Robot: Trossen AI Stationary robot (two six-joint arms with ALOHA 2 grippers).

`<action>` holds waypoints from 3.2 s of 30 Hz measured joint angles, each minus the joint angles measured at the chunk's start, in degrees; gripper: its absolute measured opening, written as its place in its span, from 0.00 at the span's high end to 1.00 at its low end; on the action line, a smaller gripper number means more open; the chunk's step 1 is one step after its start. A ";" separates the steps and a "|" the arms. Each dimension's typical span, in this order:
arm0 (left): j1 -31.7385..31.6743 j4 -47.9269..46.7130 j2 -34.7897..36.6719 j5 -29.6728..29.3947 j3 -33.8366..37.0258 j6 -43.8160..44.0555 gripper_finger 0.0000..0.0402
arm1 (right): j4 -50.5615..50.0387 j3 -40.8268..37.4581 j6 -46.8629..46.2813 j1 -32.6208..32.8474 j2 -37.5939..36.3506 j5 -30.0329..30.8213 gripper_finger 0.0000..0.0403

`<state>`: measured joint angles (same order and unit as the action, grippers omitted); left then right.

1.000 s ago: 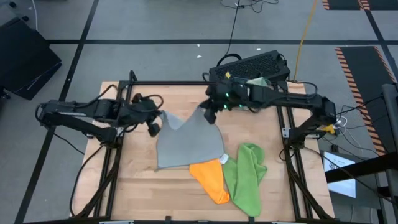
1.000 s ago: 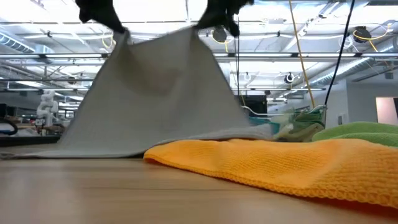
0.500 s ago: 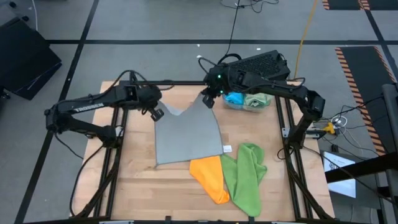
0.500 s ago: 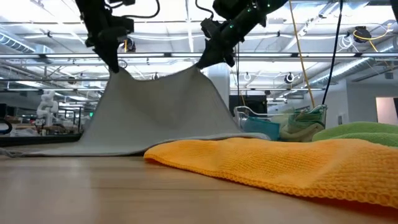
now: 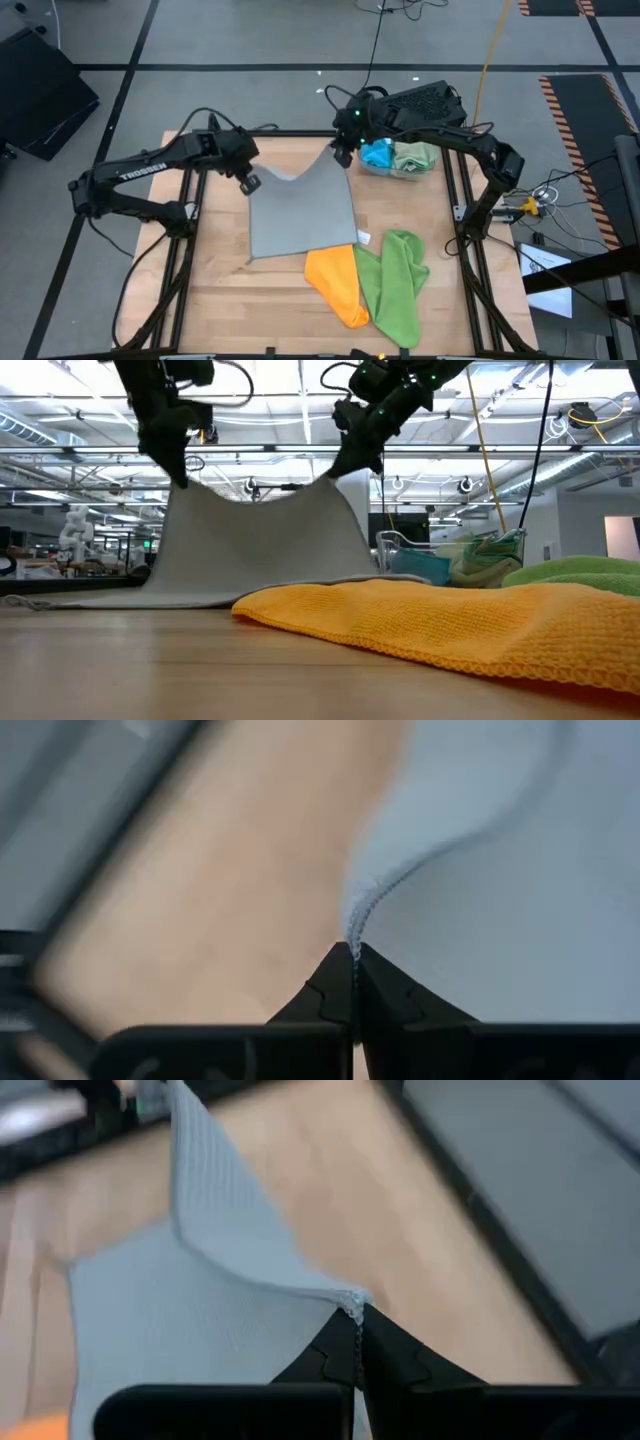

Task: Fold microfiber towels
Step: Fold the gray microfiber towel

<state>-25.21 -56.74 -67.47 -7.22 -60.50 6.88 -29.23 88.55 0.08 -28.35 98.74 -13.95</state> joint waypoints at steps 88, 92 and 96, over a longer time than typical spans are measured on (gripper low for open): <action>35.70 16.40 -0.04 18.63 23.07 54.47 0.63 | -6.90 -27.58 -12.12 20.45 -3.68 -14.45 0.63; 36.01 16.57 -0.06 18.40 24.34 72.76 0.63 | -6.99 -27.58 -15.40 20.45 -5.87 -14.30 0.65; 36.33 17.74 -0.04 16.01 25.70 84.68 0.63 | -6.90 -27.58 -18.13 20.45 -7.60 -12.78 0.67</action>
<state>11.11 -39.00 -67.51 8.79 -34.81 91.56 -36.13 60.97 -18.05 -7.90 91.14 -26.73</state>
